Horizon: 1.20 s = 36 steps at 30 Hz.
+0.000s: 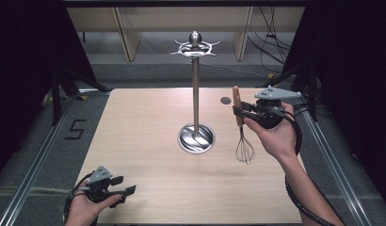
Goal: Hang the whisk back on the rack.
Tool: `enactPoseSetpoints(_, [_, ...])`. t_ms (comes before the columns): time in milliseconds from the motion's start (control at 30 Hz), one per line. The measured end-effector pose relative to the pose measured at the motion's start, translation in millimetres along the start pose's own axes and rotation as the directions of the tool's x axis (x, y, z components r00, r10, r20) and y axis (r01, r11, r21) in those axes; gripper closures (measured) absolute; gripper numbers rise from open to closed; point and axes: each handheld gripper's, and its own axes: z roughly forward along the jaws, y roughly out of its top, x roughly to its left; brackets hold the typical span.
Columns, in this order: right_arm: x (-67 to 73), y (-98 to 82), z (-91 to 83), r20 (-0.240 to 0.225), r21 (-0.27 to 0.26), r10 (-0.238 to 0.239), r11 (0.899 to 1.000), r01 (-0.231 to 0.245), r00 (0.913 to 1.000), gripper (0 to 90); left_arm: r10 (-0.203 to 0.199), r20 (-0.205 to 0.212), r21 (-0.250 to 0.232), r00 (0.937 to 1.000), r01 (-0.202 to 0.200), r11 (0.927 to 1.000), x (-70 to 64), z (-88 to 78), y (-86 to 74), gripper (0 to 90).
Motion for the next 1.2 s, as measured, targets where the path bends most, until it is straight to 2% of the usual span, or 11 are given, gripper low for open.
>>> enactPoseSetpoints(100, [2.8, 2.5, -1.3, -0.016, 0.026, 0.039, 0.999, -0.038, 0.9991, 68.4, 0.005, -0.002, -0.001, 1.0, -0.005, 1.0, 0.4, -0.1, -0.2, 32.3])
enactPoseSetpoints(200, [2.6, 4.4, -0.7, -0.011, 0.012, 0.029, 1.0, -0.029, 0.9995, 68.4, 0.009, 0.001, 0.011, 1.0, -0.009, 0.9999, 1.0, -1.0, 0.2, 32.3])
enactPoseSetpoints(233, [1.8, 5.6, -1.3, -0.013, 0.015, 0.021, 1.0, -0.021, 0.9997, 68.5, 0.043, -0.001, 0.039, 0.9991, -0.043, 0.9983, 3.3, -3.2, 0.7, 32.3])
enactPoseSetpoints(333, [2.5, 6.8, 1.2, -0.005, -0.021, 0.015, 1.0, -0.016, 0.9999, 68.5, 0.006, 0.0, 0.009, 1.0, -0.006, 0.9999, 0.6, -0.9, 0.3, 32.3])
enactPoseSetpoints(467, [1.9, 10.0, -0.3, -0.021, -0.002, 0.004, 1.0, -0.004, 0.9998, 68.5, 0.043, -0.002, 0.036, 0.9991, -0.043, 0.9984, 3.2, -2.9, 0.5, 32.3])
enactPoseSetpoints(500, [2.2, 10.6, -0.5, -0.019, -0.003, 0.009, 1.0, -0.009, 0.9998, 68.5, 0.008, -0.002, 0.008, 1.0, -0.008, 0.9999, 0.7, -0.8, 0.1, 32.3])
enactPoseSetpoints(767, [2.5, 14.1, -0.1, -0.024, -0.011, 0.0, 1.0, -0.001, 0.9997, 68.5, 0.007, -0.003, -0.001, 1.0, -0.007, 1.0, 0.4, -0.3, -0.1, 32.3])
enactPoseSetpoints(900, [4.3, 15.5, -1.1, -0.015, -0.008, 0.013, 1.0, -0.014, 0.9998, 68.4, 0.01, 0.001, 0.013, 1.0, -0.01, 0.9999, 1.0, -1.2, 0.4, 32.3])
enactPoseSetpoints(933, [4.5, 16.9, -1.8, -0.017, -0.001, 0.017, 1.0, -0.017, 0.9997, 68.4, 0.045, 0.001, 0.045, 0.999, -0.045, 0.998, 3.6, -3.5, 0.9, 32.4])
enactPoseSetpoints(1033, [5.0, 18.3, -0.9, -0.015, -0.016, 0.008, 1.0, -0.008, 0.9999, 68.5, 0.009, 0.001, 0.012, 1.0, -0.009, 0.9999, 0.9, -1.1, 0.4, 32.3])
enactPoseSetpoints(1200, [5.5, 22.5, -0.5, -0.025, -0.027, 0.002, 1.0, -0.003, 0.9997, 68.5, 0.043, -0.003, 0.037, 0.9991, -0.043, 0.9984, 3.3, -3.2, 0.7, 32.4])
